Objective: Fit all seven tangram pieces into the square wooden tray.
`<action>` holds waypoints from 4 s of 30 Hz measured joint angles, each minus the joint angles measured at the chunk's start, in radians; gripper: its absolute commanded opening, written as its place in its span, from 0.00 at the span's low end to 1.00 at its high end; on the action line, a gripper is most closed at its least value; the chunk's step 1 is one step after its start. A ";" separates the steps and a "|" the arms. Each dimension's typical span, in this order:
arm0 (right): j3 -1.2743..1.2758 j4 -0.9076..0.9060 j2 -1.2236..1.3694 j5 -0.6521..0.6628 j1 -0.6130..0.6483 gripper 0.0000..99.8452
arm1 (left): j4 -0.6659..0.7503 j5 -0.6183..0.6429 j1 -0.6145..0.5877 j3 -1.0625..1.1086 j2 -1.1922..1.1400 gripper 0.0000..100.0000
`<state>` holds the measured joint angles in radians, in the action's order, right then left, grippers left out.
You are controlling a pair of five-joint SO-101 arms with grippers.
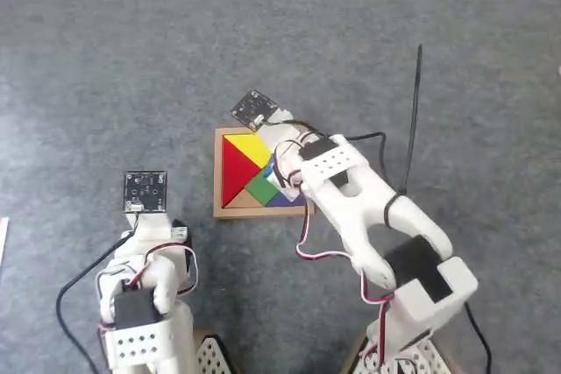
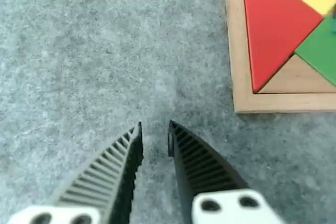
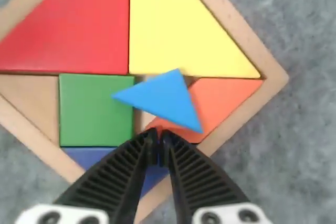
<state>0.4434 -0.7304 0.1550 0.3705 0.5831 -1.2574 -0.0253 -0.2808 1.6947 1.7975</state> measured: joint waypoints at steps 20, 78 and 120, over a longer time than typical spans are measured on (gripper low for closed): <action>-0.002 0.123 0.006 0.025 -0.058 0.03 | 0.000 0.000 0.000 0.000 0.000 0.08; -0.189 0.196 0.181 0.002 0.034 0.03 | 0.000 0.000 0.000 0.000 0.000 0.08; -0.189 0.153 0.138 0.144 0.049 0.01 | 0.000 0.000 0.000 0.000 0.000 0.08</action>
<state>0.2547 -0.5769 0.2931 0.5148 0.6322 -1.2574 -0.0253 -0.2808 1.6947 1.7975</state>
